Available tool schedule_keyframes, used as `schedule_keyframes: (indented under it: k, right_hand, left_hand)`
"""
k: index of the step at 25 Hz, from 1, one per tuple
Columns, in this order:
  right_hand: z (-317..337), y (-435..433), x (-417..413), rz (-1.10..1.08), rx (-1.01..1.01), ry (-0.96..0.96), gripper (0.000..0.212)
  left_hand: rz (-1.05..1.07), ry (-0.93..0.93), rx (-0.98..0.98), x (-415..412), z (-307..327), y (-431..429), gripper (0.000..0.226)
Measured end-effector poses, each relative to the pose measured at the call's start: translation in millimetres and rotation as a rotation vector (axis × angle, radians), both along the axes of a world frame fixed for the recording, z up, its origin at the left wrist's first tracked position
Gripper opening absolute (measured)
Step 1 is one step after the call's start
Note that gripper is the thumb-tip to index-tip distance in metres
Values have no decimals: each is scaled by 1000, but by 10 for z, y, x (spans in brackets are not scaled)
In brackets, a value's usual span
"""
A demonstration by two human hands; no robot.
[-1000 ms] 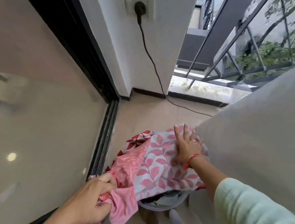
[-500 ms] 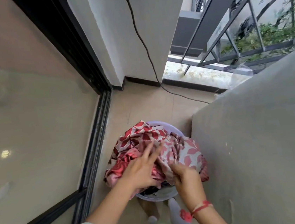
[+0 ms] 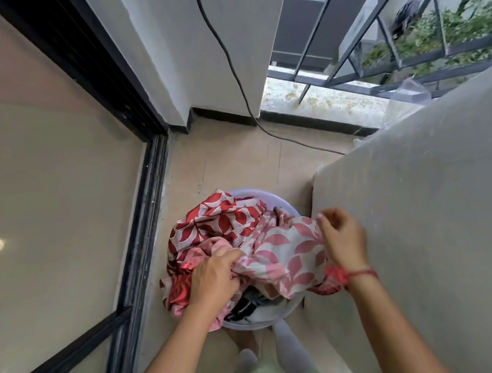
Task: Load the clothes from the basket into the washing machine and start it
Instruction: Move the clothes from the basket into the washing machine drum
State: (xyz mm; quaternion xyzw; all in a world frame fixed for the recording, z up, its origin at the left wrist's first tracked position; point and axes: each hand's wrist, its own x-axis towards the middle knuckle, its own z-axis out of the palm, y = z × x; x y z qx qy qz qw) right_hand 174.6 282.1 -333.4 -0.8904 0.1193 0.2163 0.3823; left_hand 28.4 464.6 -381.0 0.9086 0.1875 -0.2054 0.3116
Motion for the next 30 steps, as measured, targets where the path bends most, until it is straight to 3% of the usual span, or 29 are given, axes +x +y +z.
schedule_keyframes:
  k: [3, 5, 7, 11, 16, 19, 23, 26, 28, 30]
  right_hand:
    - [-717, 404, 514, 278, -245, 418, 59]
    - [-1239, 574, 359, 477, -370, 665, 66]
    - [-1404, 636, -1, 436, -415, 559, 55]
    - [-893, 341, -384, 171, -416, 142, 28]
    - [-462, 345, -436, 163, -295, -81, 22]
    - [-73, 359, -677, 318, -179, -285, 26]
    - [70, 214, -1006, 449, -282, -282, 14]
    - [-3, 344, -950, 526, -345, -305, 21]
    - [2, 391, -1091, 657, -354, -258, 30]
    - [12, 369, -1248, 758, -356, -179, 36]
  left_hand:
    - [42, -37, 35, -152, -240, 71, 53]
    - [57, -78, 59, -224, -345, 108, 60]
    - [102, -48, 96, -237, -361, 171, 58]
    - [96, 41, 35, -151, -292, 279, 51]
    - [37, -57, -101, -71, -371, 208, 48]
    - [103, -124, -169, -40, -380, 154, 46]
    - [148, -141, -173, -120, -304, 94, 47]
    - [221, -116, -174, -84, -167, 83, 80]
    - [-25, -106, -46, 52, -93, 47, 109]
    - [-316, -223, 58, 178, -75, -12, 108]
